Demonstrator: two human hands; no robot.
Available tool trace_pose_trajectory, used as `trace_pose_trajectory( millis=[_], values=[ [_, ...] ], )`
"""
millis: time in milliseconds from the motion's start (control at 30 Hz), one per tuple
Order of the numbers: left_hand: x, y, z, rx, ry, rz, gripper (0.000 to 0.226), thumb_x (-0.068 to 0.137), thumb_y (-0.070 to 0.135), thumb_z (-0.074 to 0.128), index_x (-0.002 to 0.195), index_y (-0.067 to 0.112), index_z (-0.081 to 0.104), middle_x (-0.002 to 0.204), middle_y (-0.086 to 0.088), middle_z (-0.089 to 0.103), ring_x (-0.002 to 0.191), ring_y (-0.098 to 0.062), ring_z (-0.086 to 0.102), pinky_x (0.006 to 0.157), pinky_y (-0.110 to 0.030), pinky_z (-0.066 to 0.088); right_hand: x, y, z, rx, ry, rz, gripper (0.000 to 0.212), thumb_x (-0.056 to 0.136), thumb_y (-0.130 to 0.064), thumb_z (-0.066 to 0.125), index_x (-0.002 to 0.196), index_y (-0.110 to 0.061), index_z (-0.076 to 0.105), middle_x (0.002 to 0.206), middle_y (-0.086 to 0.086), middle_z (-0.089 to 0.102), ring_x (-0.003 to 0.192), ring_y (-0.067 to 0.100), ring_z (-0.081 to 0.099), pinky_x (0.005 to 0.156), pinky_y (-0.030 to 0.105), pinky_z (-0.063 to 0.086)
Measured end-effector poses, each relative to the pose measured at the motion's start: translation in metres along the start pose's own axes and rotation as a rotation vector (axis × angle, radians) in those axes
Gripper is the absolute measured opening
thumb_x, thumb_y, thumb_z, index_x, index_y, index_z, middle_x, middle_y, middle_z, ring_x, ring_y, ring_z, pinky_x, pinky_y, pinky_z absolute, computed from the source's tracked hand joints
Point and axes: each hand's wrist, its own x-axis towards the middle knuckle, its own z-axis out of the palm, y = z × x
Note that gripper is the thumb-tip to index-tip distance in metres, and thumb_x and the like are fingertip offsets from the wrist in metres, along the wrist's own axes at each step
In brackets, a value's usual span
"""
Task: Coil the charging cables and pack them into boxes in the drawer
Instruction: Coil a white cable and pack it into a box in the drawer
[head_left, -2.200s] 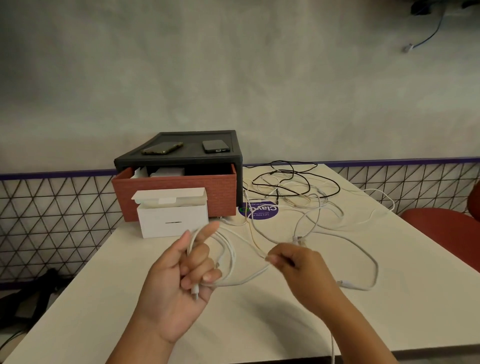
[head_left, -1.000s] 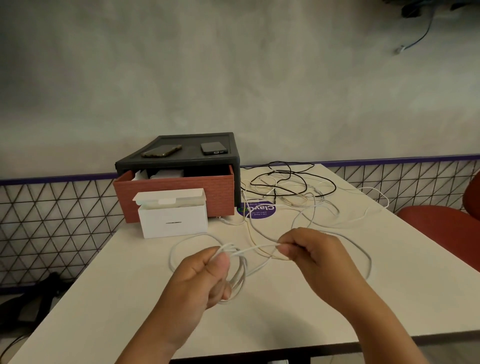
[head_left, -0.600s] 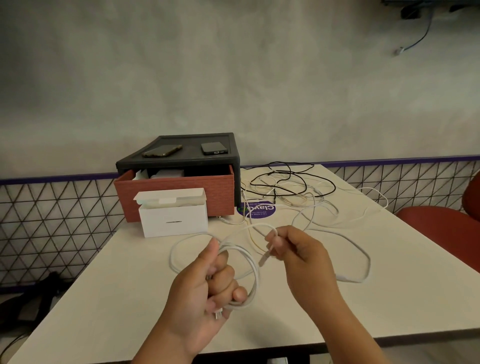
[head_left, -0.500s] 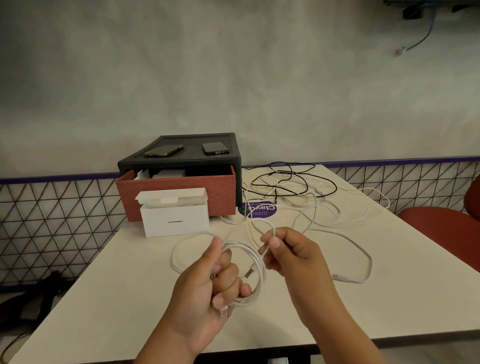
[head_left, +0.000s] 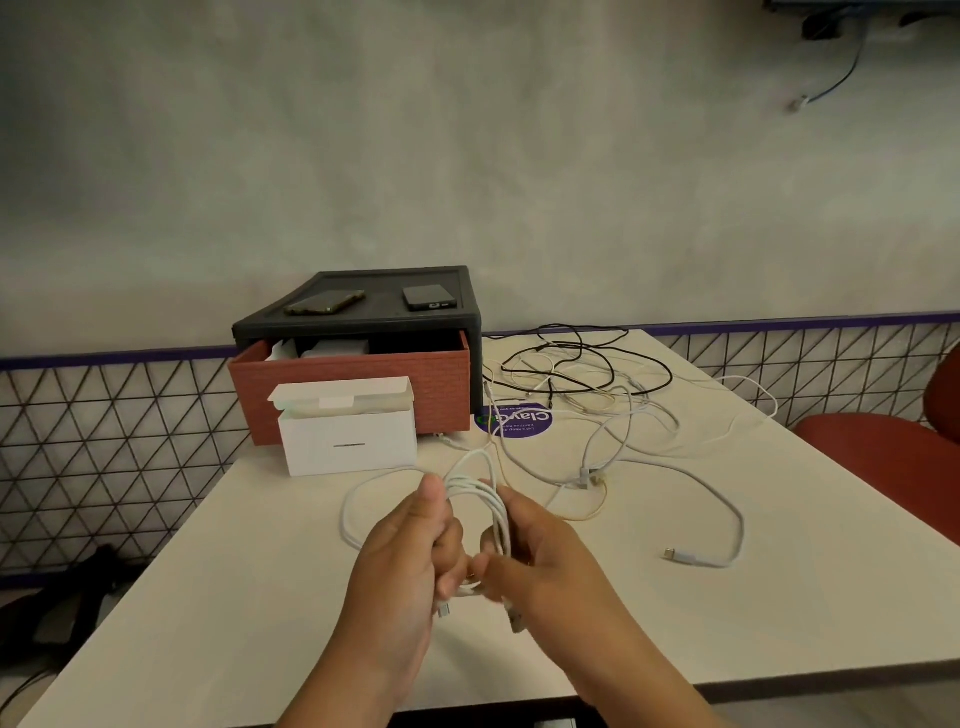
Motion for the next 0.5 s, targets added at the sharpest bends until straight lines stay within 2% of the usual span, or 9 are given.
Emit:
trace_pose_trajectory(
  millis=[100, 167, 233, 300, 333, 400, 500],
  values=[
    [0.001, 0.0, -0.002, 0.008, 0.017, 0.032, 0.043, 0.079, 0.047, 0.042, 0.043, 0.023, 0.035, 0.044, 0.007, 0.022, 0.04, -0.007, 0.022, 0.063, -0.033, 0.03, -0.002, -0.001, -0.004, -0.248, 0.029, 0.023, 0.037, 0.089, -0.002, 0.044, 0.102, -0.033, 0.059, 0.085, -0.008, 0.063, 0.058, 0.002, 0.059, 0.056, 0.016, 0.05],
    [0.003, 0.0, -0.005, 0.04, 0.043, 0.057, 0.042, 0.08, 0.046, 0.042, 0.046, 0.023, 0.033, 0.045, 0.007, 0.022, 0.04, -0.007, 0.022, 0.064, -0.034, 0.029, -0.005, 0.0, -0.007, -0.373, -0.052, 0.077, 0.04, 0.092, -0.006, 0.038, 0.115, -0.034, 0.054, 0.093, -0.006, 0.066, 0.059, 0.005, 0.064, 0.061, 0.02, 0.053],
    [0.006, 0.0, -0.009, 0.074, 0.076, 0.079, 0.04, 0.079, 0.045, 0.042, 0.053, 0.018, 0.03, 0.046, 0.007, 0.022, 0.043, -0.008, 0.022, 0.06, -0.029, 0.031, -0.011, -0.004, -0.013, -0.511, -0.177, 0.129, 0.037, 0.092, -0.008, 0.035, 0.115, -0.031, 0.053, 0.096, -0.007, 0.068, 0.061, 0.005, 0.065, 0.068, 0.026, 0.056],
    [0.01, -0.002, -0.014, 0.144, 0.099, 0.101, 0.04, 0.078, 0.047, 0.044, 0.053, 0.018, 0.032, 0.046, 0.008, 0.023, 0.046, -0.009, 0.022, 0.05, -0.02, 0.029, -0.017, -0.013, -0.022, -0.581, -0.265, 0.124, 0.032, 0.091, -0.008, 0.036, 0.106, -0.028, 0.056, 0.094, -0.01, 0.069, 0.059, 0.004, 0.064, 0.072, 0.03, 0.057],
    [0.013, -0.005, -0.018, 0.196, 0.098, 0.118, 0.043, 0.081, 0.049, 0.049, 0.051, 0.02, 0.036, 0.046, 0.009, 0.024, 0.046, -0.009, 0.023, 0.048, -0.02, 0.028, -0.019, -0.018, -0.028, -0.566, -0.273, 0.106, 0.035, 0.091, -0.007, 0.037, 0.106, -0.031, 0.058, 0.091, -0.01, 0.069, 0.058, 0.004, 0.063, 0.068, 0.028, 0.056],
    [0.017, -0.012, -0.024, 0.321, 0.088, 0.147, 0.043, 0.083, 0.052, 0.054, 0.049, 0.027, 0.048, 0.044, 0.009, 0.028, 0.043, -0.005, 0.027, 0.051, -0.025, 0.03, -0.021, -0.027, -0.041, -0.495, -0.232, 0.051, 0.048, 0.09, -0.001, 0.038, 0.104, -0.041, 0.061, 0.079, -0.012, 0.069, 0.053, 0.003, 0.059, 0.059, 0.019, 0.049],
    [0.018, -0.016, -0.026, 0.349, 0.034, 0.196, 0.029, 0.078, 0.046, 0.043, 0.064, 0.023, 0.055, 0.044, 0.008, 0.036, 0.041, -0.005, 0.034, 0.056, -0.032, 0.04, -0.02, -0.036, -0.057, -0.448, -0.119, -0.092, 0.054, 0.086, 0.008, 0.04, 0.079, -0.038, 0.065, 0.067, -0.014, 0.064, 0.048, 0.001, 0.051, 0.053, 0.013, 0.04]
  ],
)
